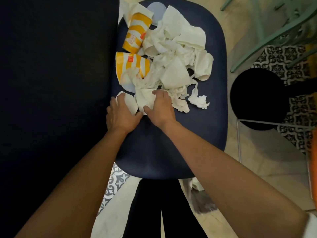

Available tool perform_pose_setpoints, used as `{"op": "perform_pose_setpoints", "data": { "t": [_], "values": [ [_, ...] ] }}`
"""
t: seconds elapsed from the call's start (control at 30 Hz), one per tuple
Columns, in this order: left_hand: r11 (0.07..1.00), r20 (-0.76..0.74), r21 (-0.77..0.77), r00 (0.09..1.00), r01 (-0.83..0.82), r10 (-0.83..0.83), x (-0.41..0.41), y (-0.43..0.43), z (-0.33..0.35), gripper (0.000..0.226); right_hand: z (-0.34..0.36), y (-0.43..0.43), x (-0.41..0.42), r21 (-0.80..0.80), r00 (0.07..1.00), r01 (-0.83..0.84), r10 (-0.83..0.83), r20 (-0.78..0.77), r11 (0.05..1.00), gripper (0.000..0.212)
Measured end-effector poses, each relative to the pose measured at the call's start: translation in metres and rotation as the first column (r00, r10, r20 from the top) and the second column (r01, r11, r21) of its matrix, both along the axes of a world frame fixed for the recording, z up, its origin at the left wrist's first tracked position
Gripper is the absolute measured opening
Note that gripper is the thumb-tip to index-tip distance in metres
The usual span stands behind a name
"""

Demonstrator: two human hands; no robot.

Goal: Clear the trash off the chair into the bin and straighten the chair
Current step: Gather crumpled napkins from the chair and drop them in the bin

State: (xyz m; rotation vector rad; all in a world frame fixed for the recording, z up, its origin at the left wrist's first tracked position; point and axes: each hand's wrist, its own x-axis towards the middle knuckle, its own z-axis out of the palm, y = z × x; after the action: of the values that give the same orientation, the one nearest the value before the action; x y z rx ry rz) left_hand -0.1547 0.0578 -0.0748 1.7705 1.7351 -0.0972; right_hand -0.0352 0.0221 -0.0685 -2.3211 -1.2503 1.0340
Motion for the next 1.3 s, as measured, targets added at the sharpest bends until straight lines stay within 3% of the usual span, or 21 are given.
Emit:
{"op": "perform_pose_setpoints", "data": {
  "t": [0.27, 0.4, 0.5, 0.63, 0.73, 0.93, 1.03, 1.2, 1.3],
  "values": [
    [0.998, -0.025, -0.056, 1.000, -0.009, 0.008, 0.001, -0.002, -0.002, 0.105, -0.012, 0.006, -0.004, -0.064, 0.996, -0.010, 0.015, 0.090, 0.998, 0.078],
    [0.999, 0.008, -0.046, 1.000, -0.028, 0.028, 0.002, -0.003, -0.002, 0.113, -0.011, 0.000, -0.002, -0.014, 0.995, -0.008, 0.010, 0.100, 1.000, 0.060],
    [0.998, 0.047, -0.034, 0.997, -0.056, 0.058, 0.000, 0.000, -0.004, 0.104, -0.010, -0.003, 0.004, 0.016, 0.998, 0.016, -0.017, 0.053, 1.000, 0.045],
    [0.988, 0.232, -0.107, 0.964, -0.107, 0.130, -0.001, 0.002, -0.004, 0.072, -0.009, -0.004, 0.017, 0.069, 0.996, 0.088, -0.088, -0.008, 0.994, 0.044],
    [0.993, 0.269, -0.088, 0.957, -0.084, 0.105, 0.004, -0.001, 0.002, 0.051, -0.003, -0.009, 0.036, 0.064, 0.994, 0.102, -0.104, 0.035, 0.993, 0.047],
    [0.998, 0.318, -0.036, 0.946, -0.053, 0.062, 0.020, -0.002, 0.005, 0.032, 0.008, -0.027, 0.085, -0.021, 0.975, 0.201, -0.198, 0.106, 0.979, 0.044],
    [0.999, 0.370, -0.038, 0.928, -0.021, 0.034, 0.030, 0.000, 0.007, 0.022, 0.007, -0.034, 0.107, -0.081, 0.962, 0.181, -0.159, 0.221, 0.980, 0.049],
    [0.979, 0.309, -0.004, 0.932, 0.202, -0.191, 0.044, -0.001, 0.004, 0.021, -0.008, -0.039, 0.128, -0.177, 0.967, 0.093, -0.047, 0.250, 0.980, 0.050],
    [0.957, 0.267, -0.057, 0.928, 0.284, -0.259, 0.044, -0.006, 0.000, 0.039, -0.017, -0.040, 0.128, -0.259, 0.978, -0.030, 0.083, 0.193, 0.965, 0.063]
  ]
}}
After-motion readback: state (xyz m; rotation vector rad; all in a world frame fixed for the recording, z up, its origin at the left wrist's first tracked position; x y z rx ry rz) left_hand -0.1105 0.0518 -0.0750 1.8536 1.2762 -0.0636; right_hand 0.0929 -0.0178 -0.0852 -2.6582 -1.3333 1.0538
